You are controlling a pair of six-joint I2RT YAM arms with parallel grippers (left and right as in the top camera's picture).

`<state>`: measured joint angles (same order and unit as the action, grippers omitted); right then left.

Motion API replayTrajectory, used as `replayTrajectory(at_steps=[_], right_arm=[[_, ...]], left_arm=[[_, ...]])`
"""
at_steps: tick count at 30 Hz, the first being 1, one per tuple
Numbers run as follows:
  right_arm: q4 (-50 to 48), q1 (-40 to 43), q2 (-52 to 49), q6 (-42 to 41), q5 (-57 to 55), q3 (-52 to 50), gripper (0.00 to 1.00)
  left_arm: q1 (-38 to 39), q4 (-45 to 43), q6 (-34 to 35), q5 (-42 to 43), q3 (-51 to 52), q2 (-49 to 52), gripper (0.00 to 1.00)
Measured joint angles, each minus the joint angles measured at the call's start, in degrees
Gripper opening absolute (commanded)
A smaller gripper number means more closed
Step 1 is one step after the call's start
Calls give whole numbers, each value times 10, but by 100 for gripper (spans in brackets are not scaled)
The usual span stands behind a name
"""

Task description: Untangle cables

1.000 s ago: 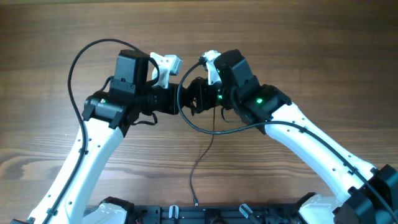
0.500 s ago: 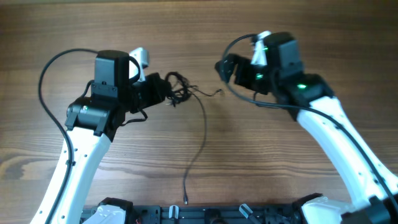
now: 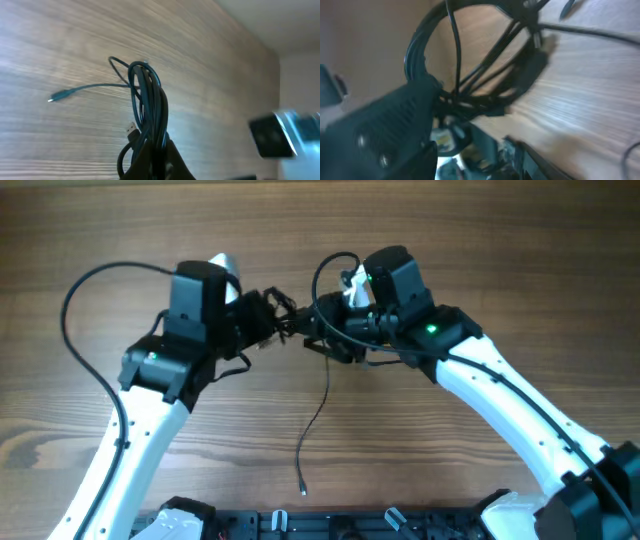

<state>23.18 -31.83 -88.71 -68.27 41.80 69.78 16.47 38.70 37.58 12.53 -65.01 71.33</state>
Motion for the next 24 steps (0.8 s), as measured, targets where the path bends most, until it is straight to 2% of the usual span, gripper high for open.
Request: replayTrajectory(at_steps=[3, 6, 9, 12, 13, 14, 15, 17, 19, 22, 24], right_arm=[[-10, -2, -8, -69, 19, 0, 47], [-14, -3, -16, -129, 23, 0, 40], [-27, -3, -22, -165, 31, 0, 26], [-31, -3, -31, -180, 32, 0, 32], [-31, -3, -38, -183, 34, 0, 28], [-31, -3, -43, -185, 33, 0, 11], [-31, -4, -47, -187, 30, 0, 4], [-31, -4, -56, -193, 18, 0, 4], [-40, -4, -60, -156, 11, 0, 4], [-70, 1, -64, 1, 22, -1, 5], [-65, 16, -61, 93, 38, -1, 5]], left_arm=[[33, -14, -33, -10, 0, 0, 4], [52, -15, -43, -24, 0, 0, 4], [57, -14, -46, -36, 0, 0, 4], [57, -14, -46, -42, 0, 0, 4], [57, -12, -48, -46, 0, 0, 4], [57, -11, -50, -49, 0, 0, 4], [57, -10, -50, -52, 0, 0, 4], [57, -10, -52, -52, 0, 0, 4], [57, -10, -52, -53, 0, 0, 4], [57, -12, -42, -96, 0, 0, 4], [59, -2, -5, -136, -1, 0, 4]])
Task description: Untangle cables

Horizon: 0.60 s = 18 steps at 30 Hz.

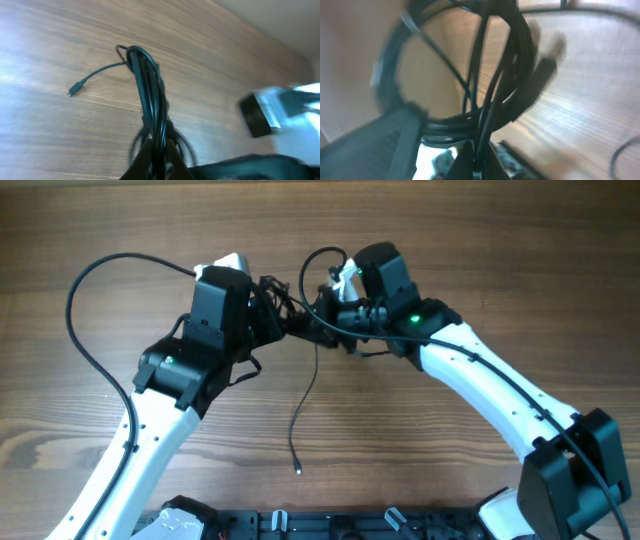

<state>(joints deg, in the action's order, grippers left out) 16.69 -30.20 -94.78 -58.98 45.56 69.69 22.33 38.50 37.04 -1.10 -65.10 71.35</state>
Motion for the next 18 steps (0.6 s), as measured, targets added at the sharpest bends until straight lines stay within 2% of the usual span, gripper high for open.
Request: replayTrajectory(at_steps=[2, 4, 8, 9, 10, 11, 15, 17, 18], right_arm=[[33, 23, 28, 90, 6, -1, 5], [74, 38, 89, 186, -17, -1, 5], [216, 35, 183, 276, -169, 1, 6], [241, 37, 185, 284, -194, 1, 15], [260, 44, 185, 293, -225, 0, 43], [263, 47, 185, 303, -239, 0, 61], [250, 48, 177, 313, -249, 0, 68], [212, 38, 159, 328, -218, 0, 70], [194, 16, 142, 334, -204, 0, 72]], left_arm=[[-2, 17, 57, -28, 0, 0, 4], [-27, 20, 147, -42, -1, 0, 4], [-93, 22, 302, -28, -2, -4, 4], [-102, 20, 323, -38, -2, -4, 4], [-116, 16, 336, -49, -2, -4, 4], [-135, 12, 353, -64, -2, -4, 4], [-137, 0, 375, -33, -2, -4, 4], [-137, -3, 411, 9, -2, -4, 4], [-137, -1, 456, 32, -2, -4, 4]])
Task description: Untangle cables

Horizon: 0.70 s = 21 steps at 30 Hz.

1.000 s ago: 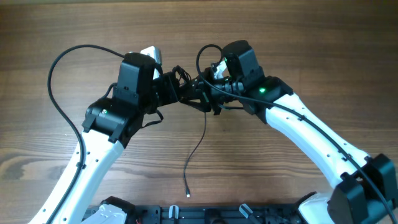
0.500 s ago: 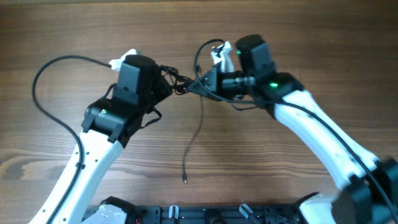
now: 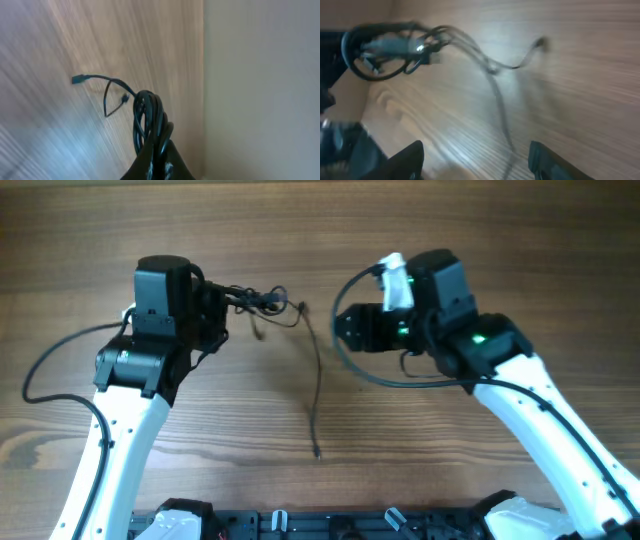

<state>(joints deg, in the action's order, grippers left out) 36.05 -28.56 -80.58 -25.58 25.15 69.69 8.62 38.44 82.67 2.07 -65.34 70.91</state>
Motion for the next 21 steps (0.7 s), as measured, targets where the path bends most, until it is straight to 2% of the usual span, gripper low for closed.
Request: replayTrajectory(at_steps=[3, 4, 8, 13, 17, 21], right_arm=[[-56, -42, -28, 30, 14, -1, 72], [-92, -69, -45, 56, 15, -1, 72], [-181, -118, -81, 92, -5, -2, 68], [-183, -129, -92, 90, -11, -2, 66], [-186, -146, -94, 92, -25, -2, 62], [-246, -148, -136, 118, -67, -3, 60]], left_arm=[[0, 54, 103, 47, -2, 0, 4], [0, 86, 162, 58, -2, 0, 4], [0, 130, 277, 91, -3, 0, 4], [0, 131, 329, 116, -3, 0, 4], [0, 132, 333, 126, -3, 0, 4], [0, 134, 333, 129, -3, 0, 4]])
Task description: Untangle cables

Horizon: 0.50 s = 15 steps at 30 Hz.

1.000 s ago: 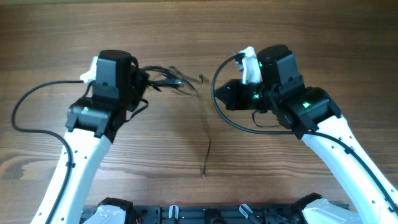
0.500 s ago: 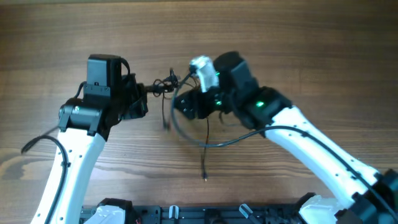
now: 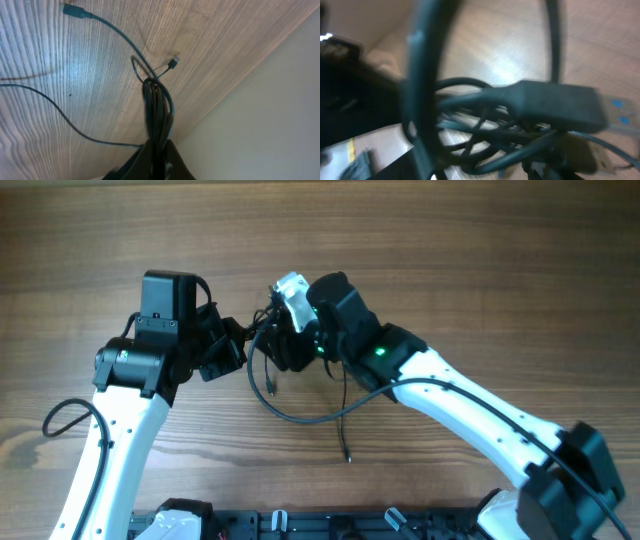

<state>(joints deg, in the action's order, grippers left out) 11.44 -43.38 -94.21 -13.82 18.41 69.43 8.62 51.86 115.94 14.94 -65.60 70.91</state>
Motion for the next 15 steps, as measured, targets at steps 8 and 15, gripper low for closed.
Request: replayTrajectory(at_steps=[8, 15], right_arm=[[-194, -3, -35, 17, -58, -11, 4], [-5, 38, 9, 9, -89, -6, 4]], left_arm=[[-1, 14, 0, 0, -3, 0, 4], [0, 30, 0, -24, -3, 0, 4]])
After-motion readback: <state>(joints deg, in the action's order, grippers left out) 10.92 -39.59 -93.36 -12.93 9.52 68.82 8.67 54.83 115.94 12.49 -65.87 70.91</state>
